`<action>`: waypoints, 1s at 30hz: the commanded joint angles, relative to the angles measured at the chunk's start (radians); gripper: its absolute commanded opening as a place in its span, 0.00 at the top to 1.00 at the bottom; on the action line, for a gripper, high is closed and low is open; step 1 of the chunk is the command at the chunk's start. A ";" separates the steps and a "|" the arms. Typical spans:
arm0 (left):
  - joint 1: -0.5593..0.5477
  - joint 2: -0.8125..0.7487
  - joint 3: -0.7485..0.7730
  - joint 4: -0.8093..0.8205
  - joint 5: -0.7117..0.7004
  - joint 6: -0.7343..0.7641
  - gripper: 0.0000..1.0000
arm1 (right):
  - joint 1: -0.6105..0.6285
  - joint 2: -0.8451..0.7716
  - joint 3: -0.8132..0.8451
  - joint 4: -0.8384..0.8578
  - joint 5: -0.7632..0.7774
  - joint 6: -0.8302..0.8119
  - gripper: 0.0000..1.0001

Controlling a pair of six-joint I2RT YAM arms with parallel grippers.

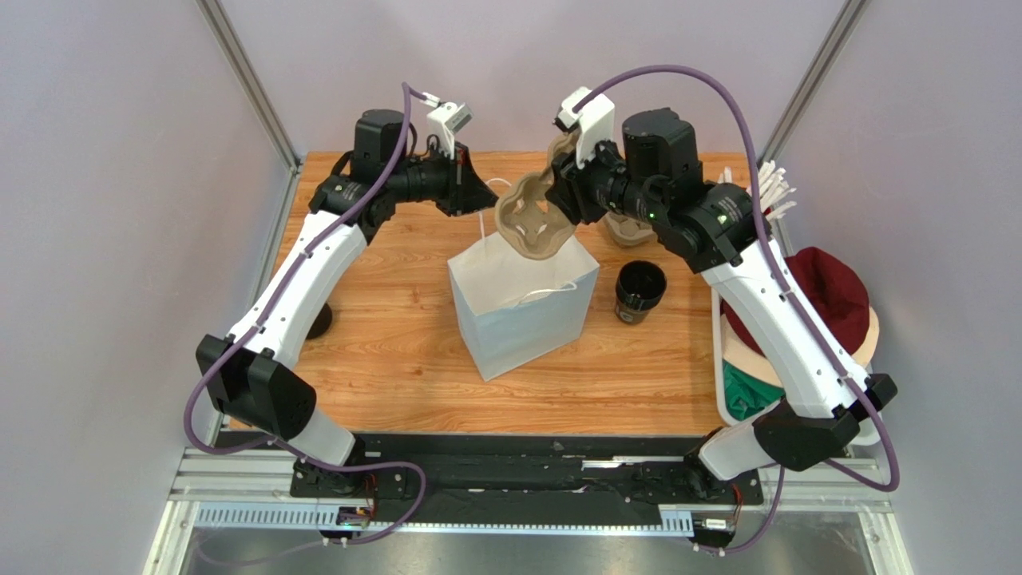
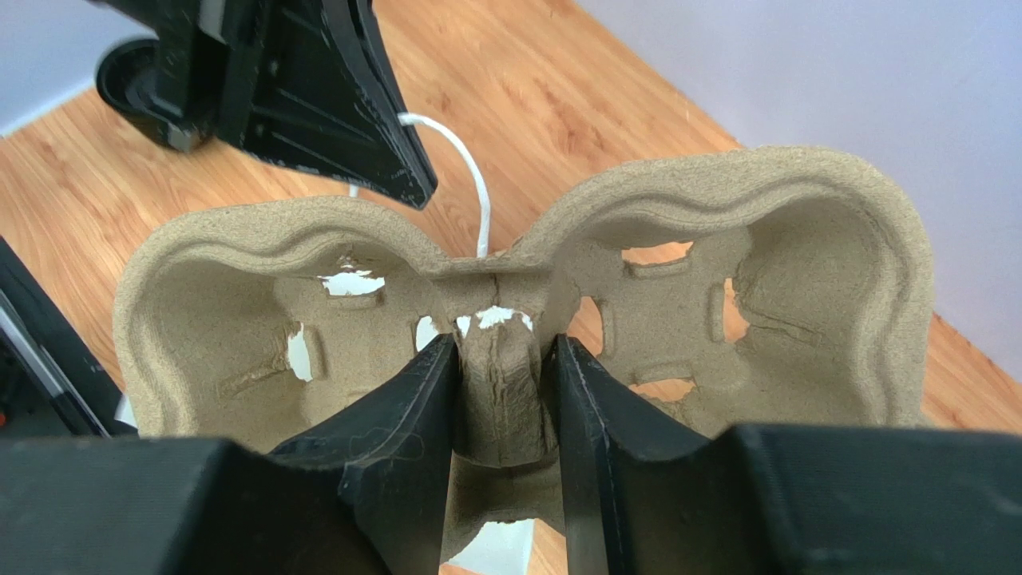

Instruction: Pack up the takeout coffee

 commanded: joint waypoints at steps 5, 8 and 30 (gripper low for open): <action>0.001 -0.048 0.033 0.031 -0.168 -0.099 1.00 | 0.083 0.034 0.091 -0.016 -0.012 0.062 0.63; -0.001 -0.054 0.025 0.030 -0.185 -0.110 1.00 | 0.123 0.047 0.071 -0.004 -0.015 0.071 0.63; -0.001 -0.114 -0.007 0.047 -0.181 -0.111 1.00 | 0.125 0.084 -0.110 0.088 -0.039 0.151 0.66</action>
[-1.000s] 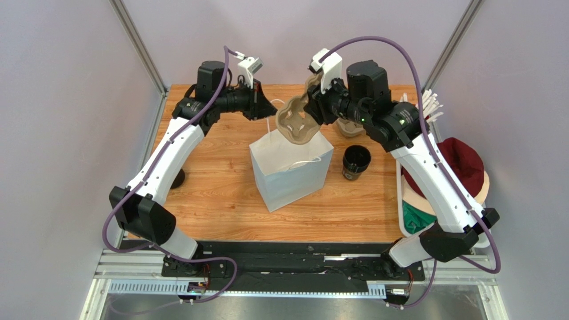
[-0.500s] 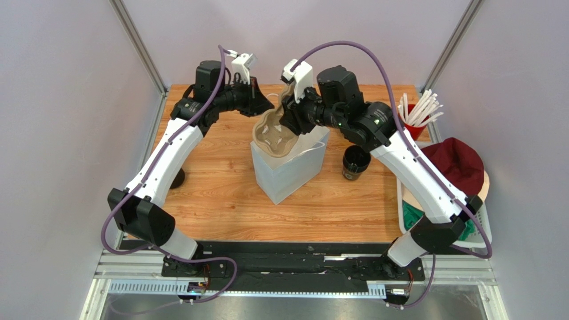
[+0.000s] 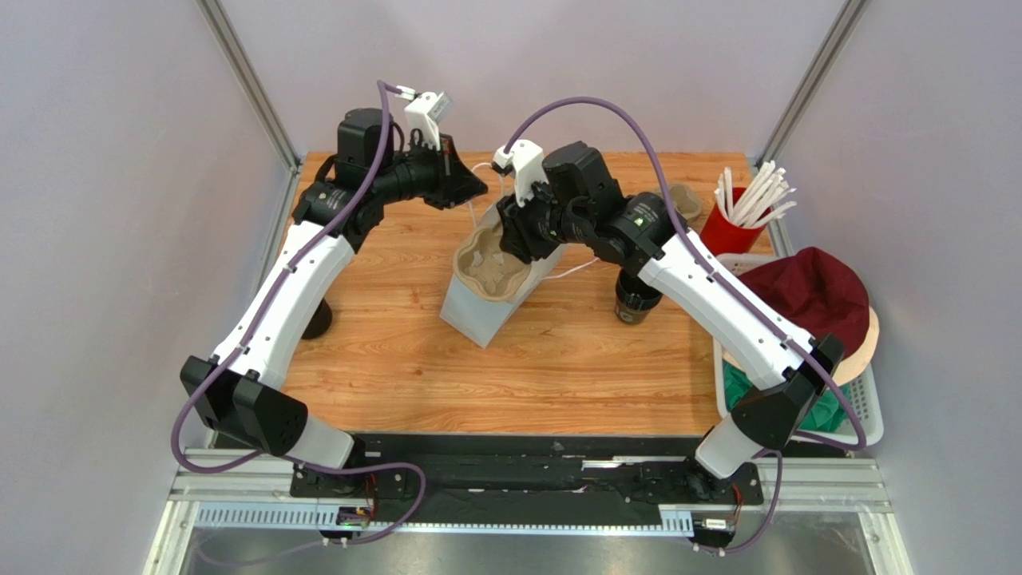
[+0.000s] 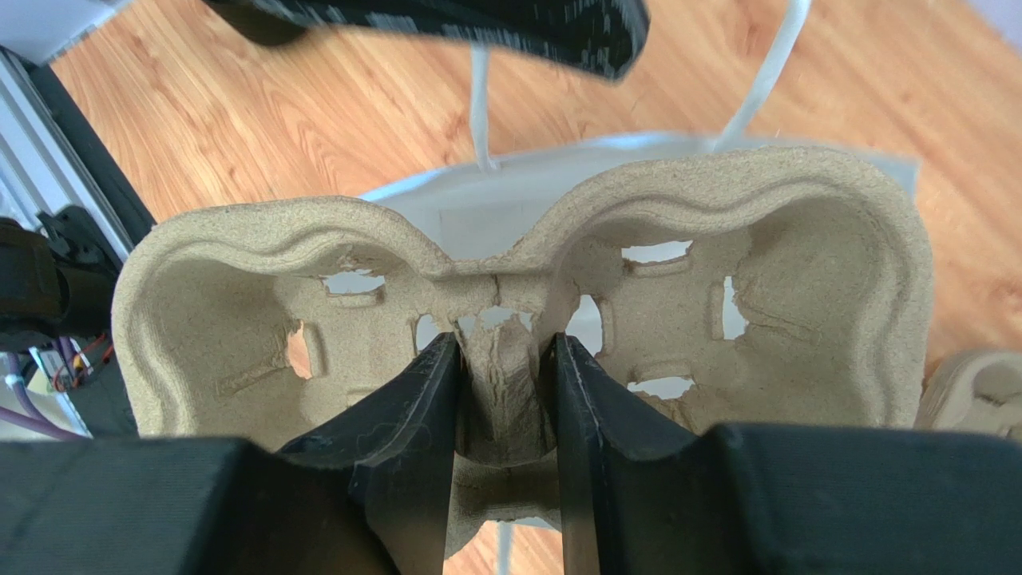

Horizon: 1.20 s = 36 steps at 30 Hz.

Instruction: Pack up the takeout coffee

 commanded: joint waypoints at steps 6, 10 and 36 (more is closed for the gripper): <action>-0.001 -0.046 -0.015 0.037 -0.001 0.005 1.00 | -0.037 -0.053 -0.056 0.084 -0.060 0.037 0.66; -0.001 -0.051 -0.025 0.036 0.002 0.019 1.00 | -0.079 -0.053 -0.050 0.085 -0.163 0.067 0.66; 0.001 -0.051 -0.029 0.039 0.028 0.037 1.00 | -0.122 0.015 -0.073 0.108 -0.196 0.019 0.67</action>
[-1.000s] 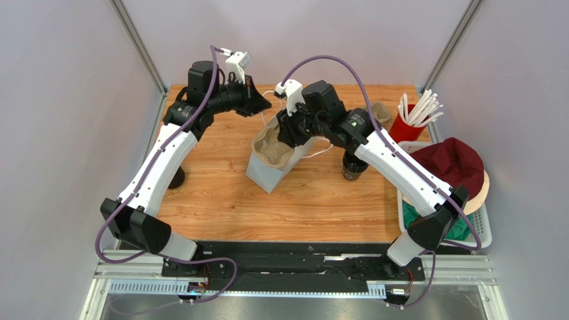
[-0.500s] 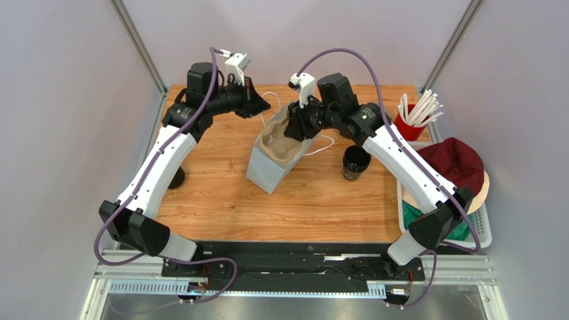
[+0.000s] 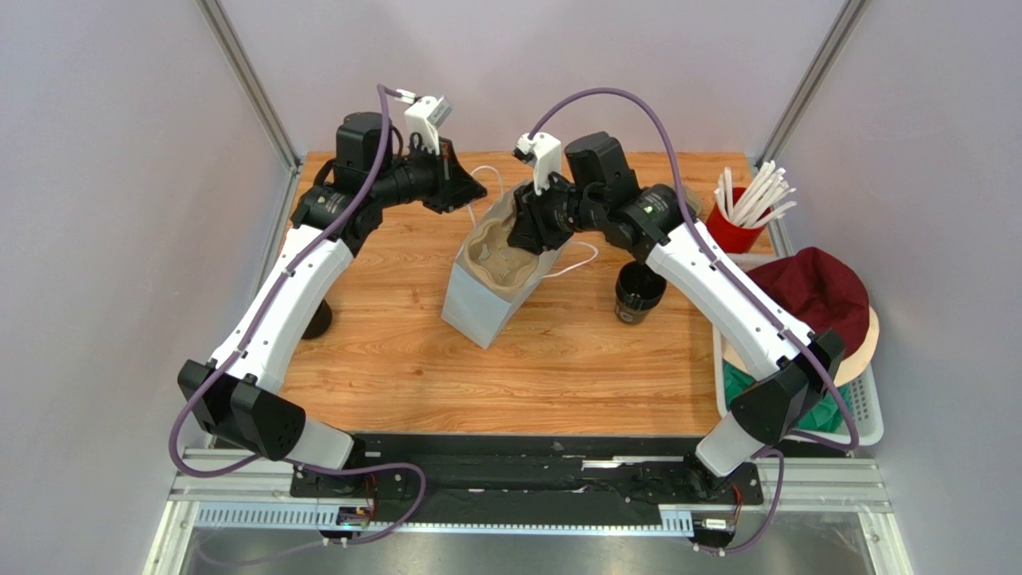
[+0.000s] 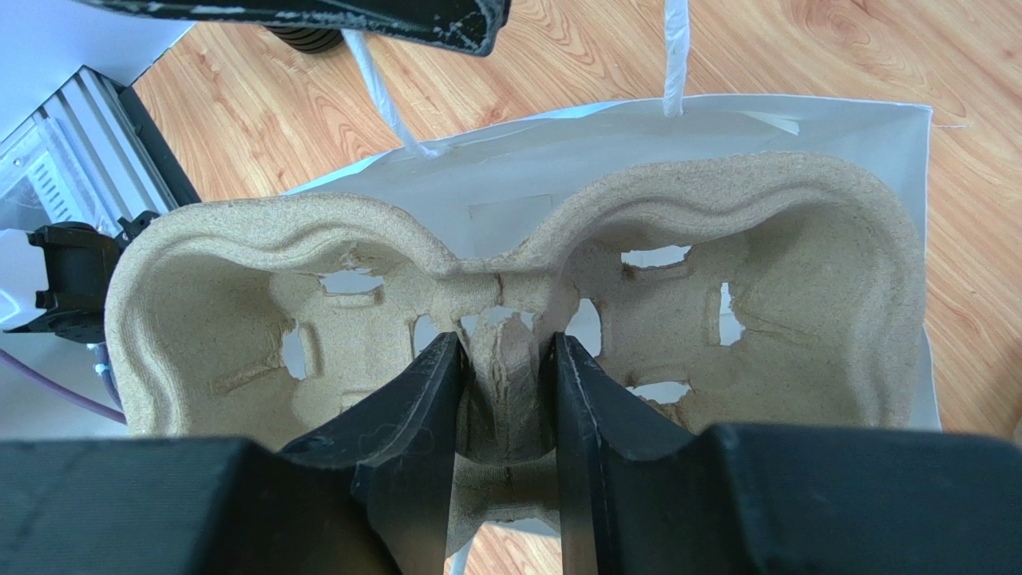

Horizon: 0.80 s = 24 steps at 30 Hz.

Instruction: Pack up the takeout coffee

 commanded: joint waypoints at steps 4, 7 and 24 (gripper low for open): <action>-0.001 -0.030 -0.002 0.033 0.030 0.014 1.00 | -0.001 0.030 0.001 0.054 0.009 -0.055 0.67; -0.001 -0.030 -0.003 0.033 0.034 0.019 1.00 | -0.001 0.033 -0.006 0.060 0.017 -0.063 0.67; -0.001 -0.024 0.004 0.021 0.037 0.036 1.00 | -0.038 0.042 -0.032 0.074 0.014 -0.099 0.67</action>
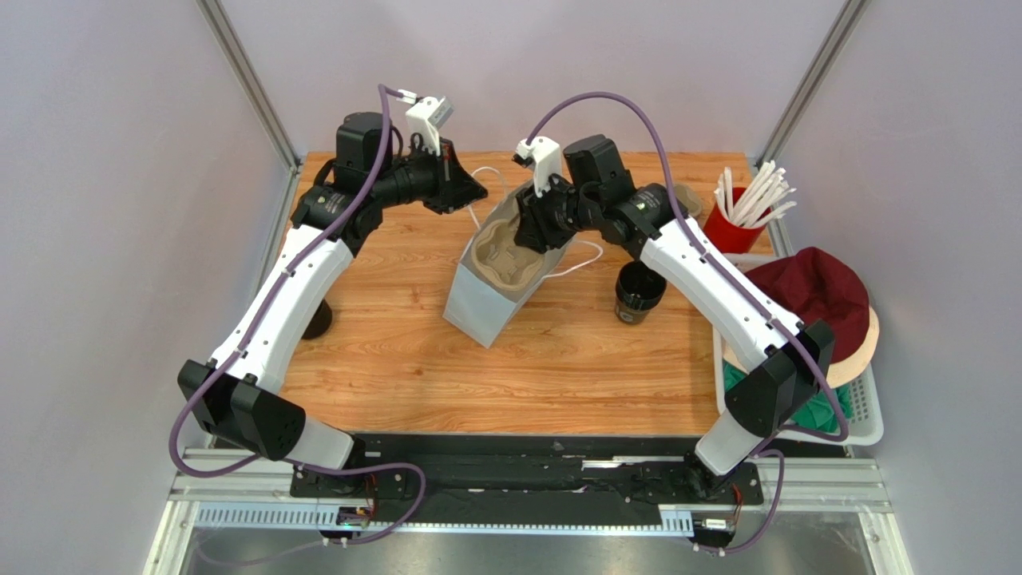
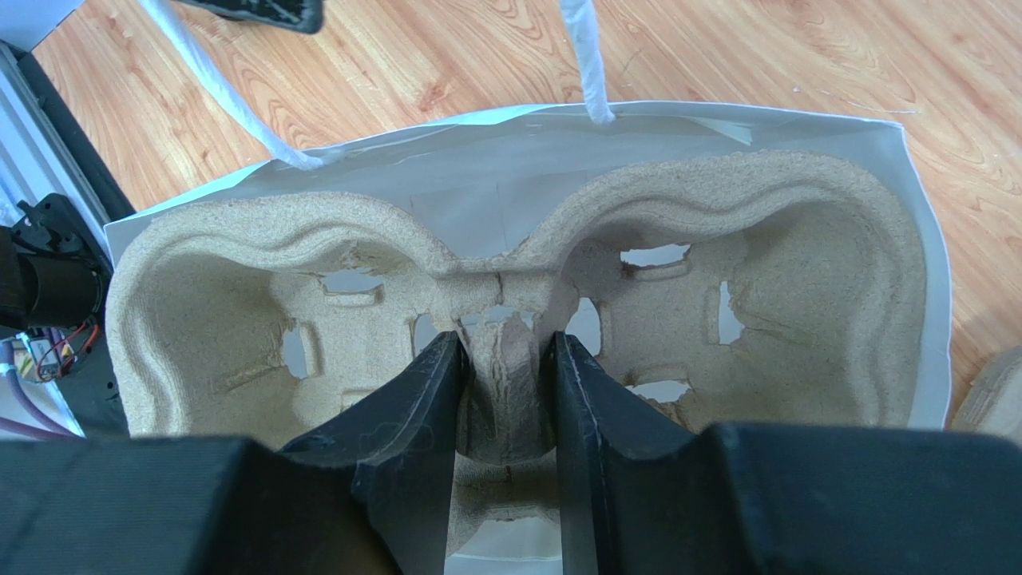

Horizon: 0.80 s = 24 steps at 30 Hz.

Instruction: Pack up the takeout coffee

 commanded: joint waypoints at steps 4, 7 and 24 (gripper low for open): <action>-0.001 -0.024 0.004 0.020 0.020 0.023 1.00 | -0.009 0.020 0.000 0.048 0.002 -0.028 0.67; -0.001 -0.024 0.006 0.021 0.022 0.026 1.00 | -0.009 0.033 -0.006 0.054 0.015 -0.040 0.67; -0.001 -0.018 0.009 0.023 0.069 0.044 1.00 | -0.066 0.121 0.020 0.047 -0.116 0.042 0.68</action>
